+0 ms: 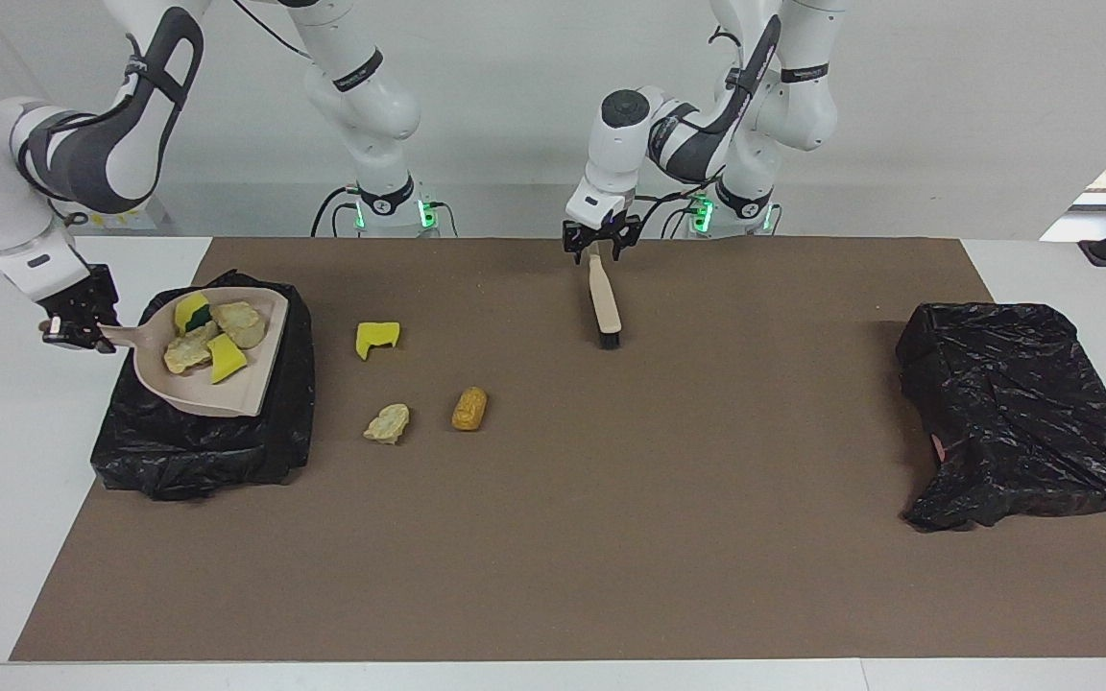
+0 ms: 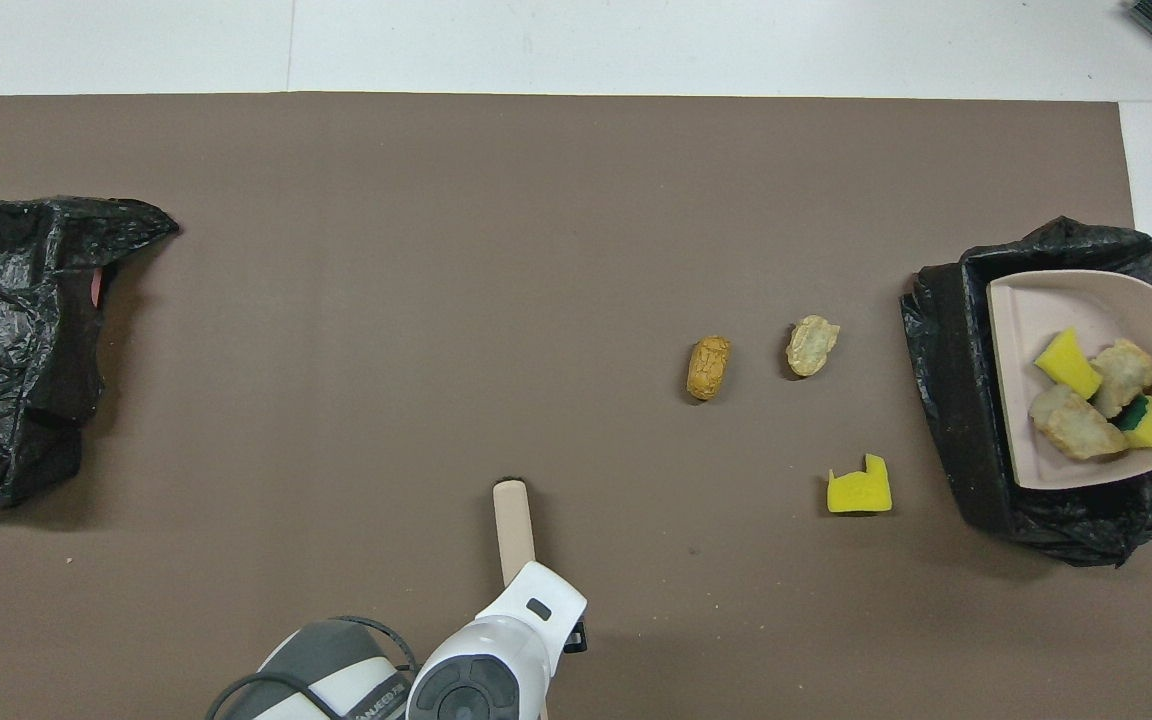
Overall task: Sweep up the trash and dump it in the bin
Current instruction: 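Tip the dustpan into the bag while the left gripper releases the brush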
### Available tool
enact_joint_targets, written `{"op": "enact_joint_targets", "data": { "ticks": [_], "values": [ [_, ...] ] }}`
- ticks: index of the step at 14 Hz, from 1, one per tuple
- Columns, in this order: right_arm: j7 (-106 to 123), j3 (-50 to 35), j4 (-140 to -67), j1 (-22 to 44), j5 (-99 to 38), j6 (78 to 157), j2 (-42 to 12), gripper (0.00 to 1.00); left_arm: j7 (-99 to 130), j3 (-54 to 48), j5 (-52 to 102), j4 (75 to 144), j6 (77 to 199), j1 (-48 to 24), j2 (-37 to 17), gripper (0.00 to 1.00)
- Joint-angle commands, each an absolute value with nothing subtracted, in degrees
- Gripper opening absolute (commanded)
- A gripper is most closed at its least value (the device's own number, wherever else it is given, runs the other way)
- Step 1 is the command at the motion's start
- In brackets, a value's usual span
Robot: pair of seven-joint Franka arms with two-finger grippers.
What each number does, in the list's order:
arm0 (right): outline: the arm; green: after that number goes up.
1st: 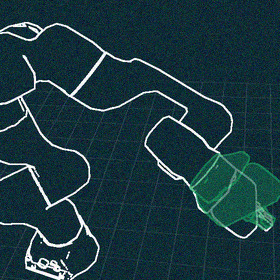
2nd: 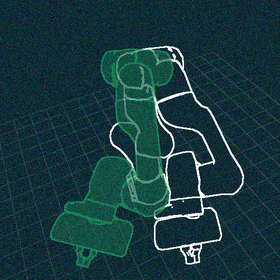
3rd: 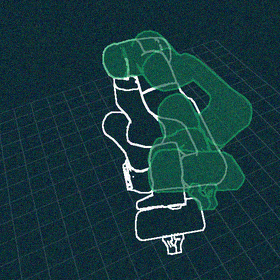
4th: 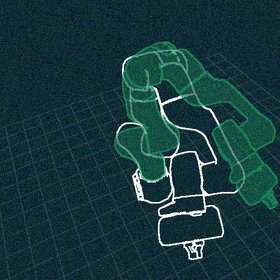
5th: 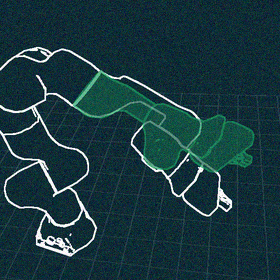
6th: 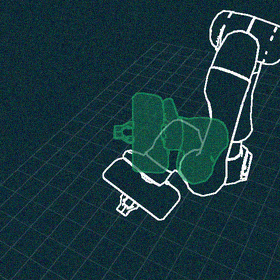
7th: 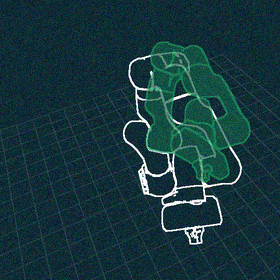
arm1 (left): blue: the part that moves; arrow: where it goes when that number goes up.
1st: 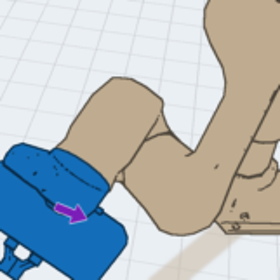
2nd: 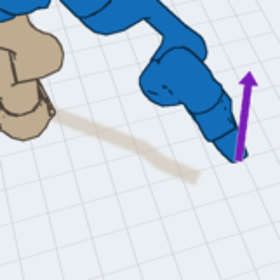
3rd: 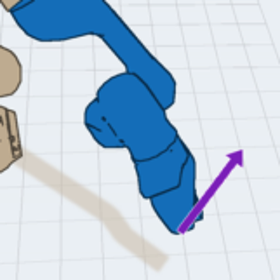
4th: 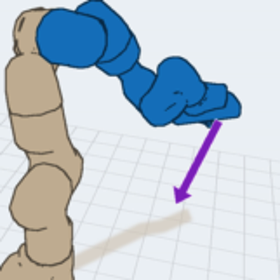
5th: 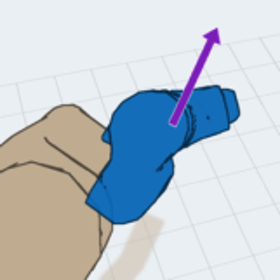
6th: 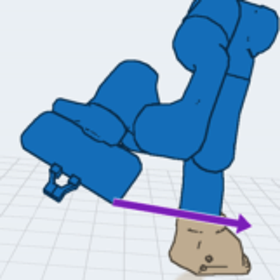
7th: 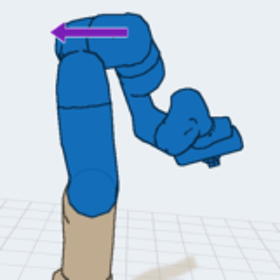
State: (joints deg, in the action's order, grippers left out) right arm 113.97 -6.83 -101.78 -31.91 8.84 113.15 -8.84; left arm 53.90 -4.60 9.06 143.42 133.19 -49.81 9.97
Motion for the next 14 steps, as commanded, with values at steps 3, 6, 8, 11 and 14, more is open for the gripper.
{"op": "enact_joint_targets", "data": {
  "ticks": [3,6,8,11,14],
  "values": [
    [101.99,-8.00,-102.74,-29.37,26.33,114.17,-5.28,0.00,48.80,-4.13,7.73,138.18,122.72,-43.79,12.39,1.00],
    [95.04,-8.00,-106.51,-25.77,34.77,114.17,-2.21,0.00,39.23,-4.04,7.73,134.75,116.65,-37.11,13.97,1.00],
    [89.49,-8.00,-110.11,-22.78,41.72,113.99,0.52,0.00,32.90,-4.04,7.73,131.50,112.00,-32.45,13.98,1.00],
    [87.19,-8.00,-112.15,-18.03,52.61,112.33,2.28,0.00,22.63,-3.96,7.73,127.80,108.64,-25.16,13.80,1.00],
    [86.84,-8.00,-112.15,-17.49,56.07,109.42,3.42,0.00,11.37,-4.04,7.73,124.20,105.48,-17.78,12.84,1.00]
  ]
}}
